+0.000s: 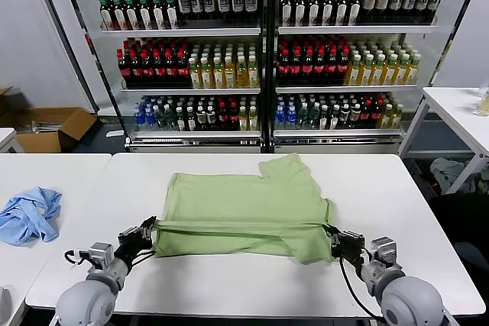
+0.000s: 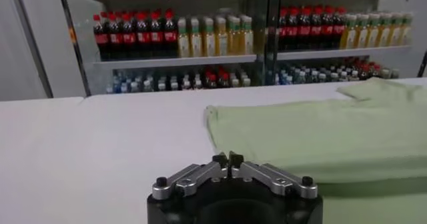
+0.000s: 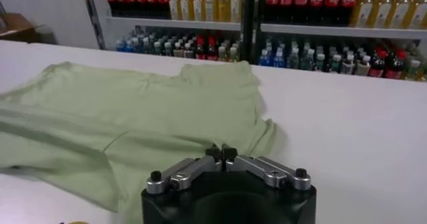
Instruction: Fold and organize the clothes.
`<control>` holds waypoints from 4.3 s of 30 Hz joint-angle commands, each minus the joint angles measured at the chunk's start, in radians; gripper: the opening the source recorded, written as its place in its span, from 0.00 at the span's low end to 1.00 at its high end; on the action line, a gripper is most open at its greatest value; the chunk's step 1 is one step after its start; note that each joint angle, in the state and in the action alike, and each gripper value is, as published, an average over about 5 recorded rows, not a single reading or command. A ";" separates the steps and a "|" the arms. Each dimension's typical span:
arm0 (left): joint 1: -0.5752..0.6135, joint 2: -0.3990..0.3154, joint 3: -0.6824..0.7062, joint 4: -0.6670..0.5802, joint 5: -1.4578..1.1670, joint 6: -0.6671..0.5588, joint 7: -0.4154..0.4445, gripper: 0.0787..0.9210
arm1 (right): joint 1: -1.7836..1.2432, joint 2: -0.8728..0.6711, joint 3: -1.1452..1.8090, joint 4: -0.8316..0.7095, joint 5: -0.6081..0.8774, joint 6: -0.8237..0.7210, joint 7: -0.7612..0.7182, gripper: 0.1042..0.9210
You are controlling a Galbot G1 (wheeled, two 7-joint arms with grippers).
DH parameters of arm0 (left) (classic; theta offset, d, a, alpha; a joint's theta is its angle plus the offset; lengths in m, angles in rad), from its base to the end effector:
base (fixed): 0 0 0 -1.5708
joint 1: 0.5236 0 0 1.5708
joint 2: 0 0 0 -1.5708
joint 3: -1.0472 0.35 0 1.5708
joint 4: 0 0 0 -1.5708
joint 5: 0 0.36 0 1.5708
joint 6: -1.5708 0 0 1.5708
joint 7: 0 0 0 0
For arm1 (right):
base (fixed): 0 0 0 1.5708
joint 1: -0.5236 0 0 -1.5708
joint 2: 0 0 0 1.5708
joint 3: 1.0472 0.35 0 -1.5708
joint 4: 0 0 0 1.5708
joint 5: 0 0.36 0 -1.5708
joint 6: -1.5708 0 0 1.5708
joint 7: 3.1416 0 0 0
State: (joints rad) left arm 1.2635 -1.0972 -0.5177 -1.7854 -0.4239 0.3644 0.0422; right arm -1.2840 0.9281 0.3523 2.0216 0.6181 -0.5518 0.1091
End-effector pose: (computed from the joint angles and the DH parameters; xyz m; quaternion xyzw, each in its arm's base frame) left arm 0.2911 0.1228 -0.3140 -0.0678 -0.9784 -0.0239 0.1939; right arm 0.2663 -0.0715 -0.2574 0.1454 -0.9563 0.0378 0.2508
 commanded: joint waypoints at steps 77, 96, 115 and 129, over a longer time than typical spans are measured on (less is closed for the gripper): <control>0.524 0.035 -0.159 -0.504 0.032 0.189 -0.111 0.01 | -0.504 -0.038 0.149 0.364 -0.082 -0.025 0.064 0.07; 0.499 0.014 -0.174 -0.536 0.048 0.212 -0.145 0.30 | -0.519 -0.044 0.207 0.421 -0.126 -0.019 0.053 0.40; -0.107 0.111 0.031 -0.083 -0.139 0.180 -0.057 0.88 | 0.376 0.068 -0.100 -0.141 0.053 -0.029 0.088 0.88; -0.394 0.120 0.218 0.292 -0.135 0.070 0.048 0.88 | 0.743 0.273 -0.303 -0.652 -0.019 -0.028 0.086 0.88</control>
State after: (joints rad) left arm 1.0767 -0.9895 -0.4057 -1.7377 -0.5391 0.4890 0.0367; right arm -0.7795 1.1085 0.1585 1.6437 0.6078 -0.5795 0.1932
